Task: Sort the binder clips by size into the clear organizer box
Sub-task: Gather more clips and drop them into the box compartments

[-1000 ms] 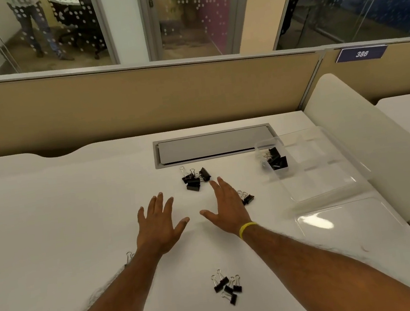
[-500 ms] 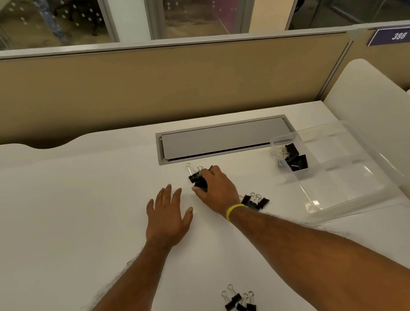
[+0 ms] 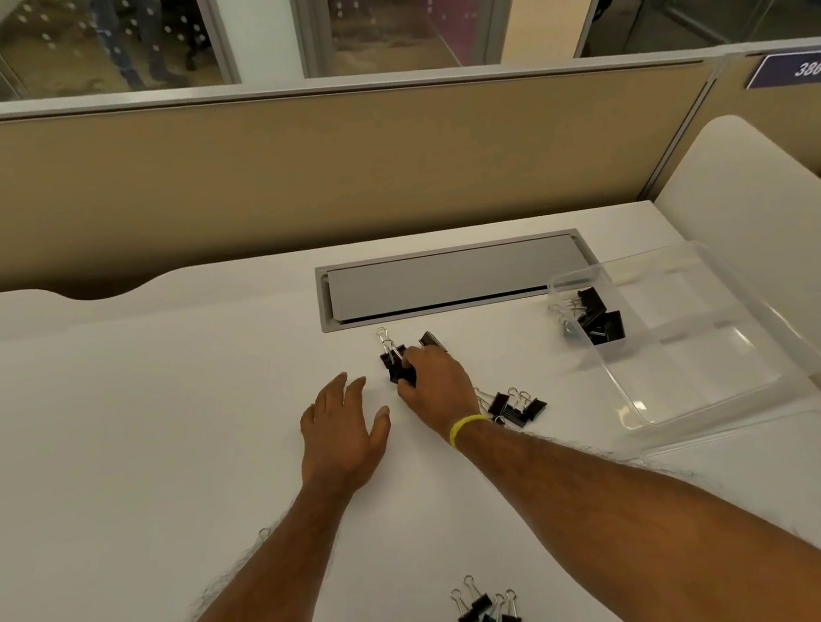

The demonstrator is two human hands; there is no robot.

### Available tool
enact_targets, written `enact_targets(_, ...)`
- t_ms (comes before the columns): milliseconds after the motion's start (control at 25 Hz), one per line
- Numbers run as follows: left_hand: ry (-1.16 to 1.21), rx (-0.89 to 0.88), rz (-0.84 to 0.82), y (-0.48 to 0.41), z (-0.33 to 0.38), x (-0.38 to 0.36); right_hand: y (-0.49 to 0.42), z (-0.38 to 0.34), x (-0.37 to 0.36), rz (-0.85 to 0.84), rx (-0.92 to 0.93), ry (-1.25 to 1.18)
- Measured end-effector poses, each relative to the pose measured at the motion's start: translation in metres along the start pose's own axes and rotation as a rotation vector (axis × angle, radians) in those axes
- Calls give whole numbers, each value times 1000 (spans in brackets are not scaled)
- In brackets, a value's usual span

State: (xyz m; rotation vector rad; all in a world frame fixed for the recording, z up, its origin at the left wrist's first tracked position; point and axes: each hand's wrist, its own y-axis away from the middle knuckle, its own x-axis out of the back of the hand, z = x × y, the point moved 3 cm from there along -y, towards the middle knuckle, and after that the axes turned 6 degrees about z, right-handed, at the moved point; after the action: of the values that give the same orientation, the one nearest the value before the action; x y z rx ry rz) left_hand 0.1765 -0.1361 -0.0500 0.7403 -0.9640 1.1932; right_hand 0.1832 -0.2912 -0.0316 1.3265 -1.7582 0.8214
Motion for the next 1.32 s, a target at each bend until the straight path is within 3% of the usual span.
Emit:
enact_targets(240,75,1,6,2,3,3,8,4,0,-9,-2,-65)
enact_targets(480,475,159,32,-3,12,-1,24,9,-4,35,-11,-205)
enact_targets(760,519,171,-35,-10,23,-5,26,14,-2,75,8,-237)
enact_targets(880,525,181,-45,-11,22,-5,22,16,1,82,42,-187)
enact_targets(1120,543,180,-53,-11,22,-3,7,3,-8,-189,186,189)
enact_targets(1320,570,187,-33,-11,17,-2,9,-10,-14,-214,327,216)
